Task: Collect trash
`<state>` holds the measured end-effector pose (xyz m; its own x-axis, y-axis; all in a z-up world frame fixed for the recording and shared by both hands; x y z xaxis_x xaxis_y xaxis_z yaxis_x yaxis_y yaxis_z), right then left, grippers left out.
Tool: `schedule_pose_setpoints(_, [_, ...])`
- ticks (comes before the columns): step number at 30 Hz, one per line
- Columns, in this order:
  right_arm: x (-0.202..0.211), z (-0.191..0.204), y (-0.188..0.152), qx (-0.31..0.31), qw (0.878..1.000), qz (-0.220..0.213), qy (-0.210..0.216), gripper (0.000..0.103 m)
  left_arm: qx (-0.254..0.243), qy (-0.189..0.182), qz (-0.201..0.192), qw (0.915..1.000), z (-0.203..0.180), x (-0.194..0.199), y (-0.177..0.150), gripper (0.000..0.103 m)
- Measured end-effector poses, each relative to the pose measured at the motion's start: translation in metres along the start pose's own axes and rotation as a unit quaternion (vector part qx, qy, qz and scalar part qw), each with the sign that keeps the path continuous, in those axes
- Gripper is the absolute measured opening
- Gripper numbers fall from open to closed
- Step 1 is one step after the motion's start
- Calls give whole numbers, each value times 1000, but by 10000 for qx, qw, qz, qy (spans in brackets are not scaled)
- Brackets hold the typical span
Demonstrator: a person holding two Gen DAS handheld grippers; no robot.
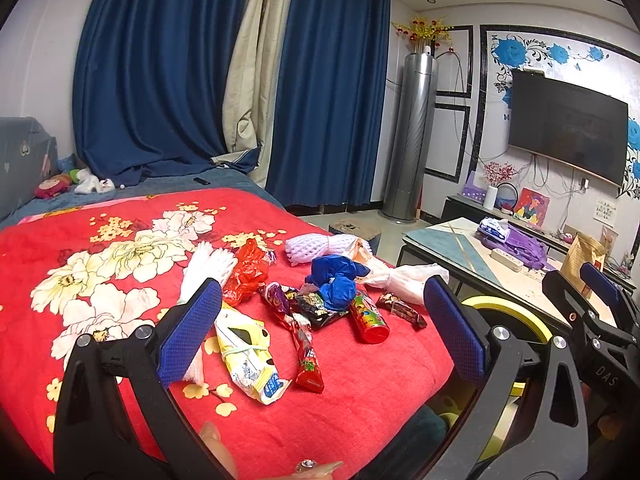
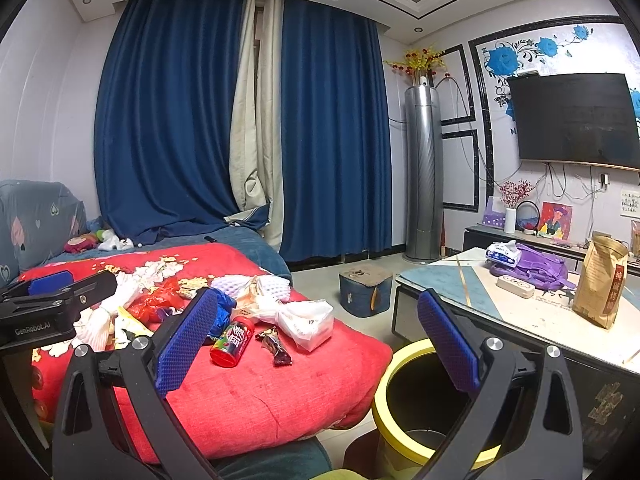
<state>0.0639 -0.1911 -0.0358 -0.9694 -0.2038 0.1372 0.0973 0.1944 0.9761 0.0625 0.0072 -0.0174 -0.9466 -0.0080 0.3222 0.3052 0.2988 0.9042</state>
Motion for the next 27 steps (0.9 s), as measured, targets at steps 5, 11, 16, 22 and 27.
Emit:
schedule_pose_setpoints(5, [0,0,0,-7,10000,-1,0,97,3,9,1,10000,0,0,0,93])
schedule_pose_setpoints(11, [-1,0,0,-3,10000,8,3,97,-1,0,-20,10000,0,1,0,93])
schedule_pose_setpoints(16, [0,1,-1,0,10000,8,10,97,-6,-1,-20,10000,0,1,0,93])
schedule_pose_setpoints(22, [-2,4,-3,-4,10000,22,35,97,5,0,-18,10000,0,1,0,93])
schedule_pose_setpoints(27, [-6,9,-5,37,9999,65,115,97,68,-25,12,10000,3,0,0,93])
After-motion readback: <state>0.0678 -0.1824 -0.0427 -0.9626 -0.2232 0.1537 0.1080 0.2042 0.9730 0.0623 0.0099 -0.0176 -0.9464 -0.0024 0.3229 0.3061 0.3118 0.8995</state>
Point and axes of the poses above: each gripper's, at about its wrist camera, not at the fingertips, and x roughly against the way its jaws point, z to its left, y to its top, the point moved 7 cm from there along -x, roughly the way its jaws point, and after that the axes turned 10 degrees about x, right-handed, at the moved point
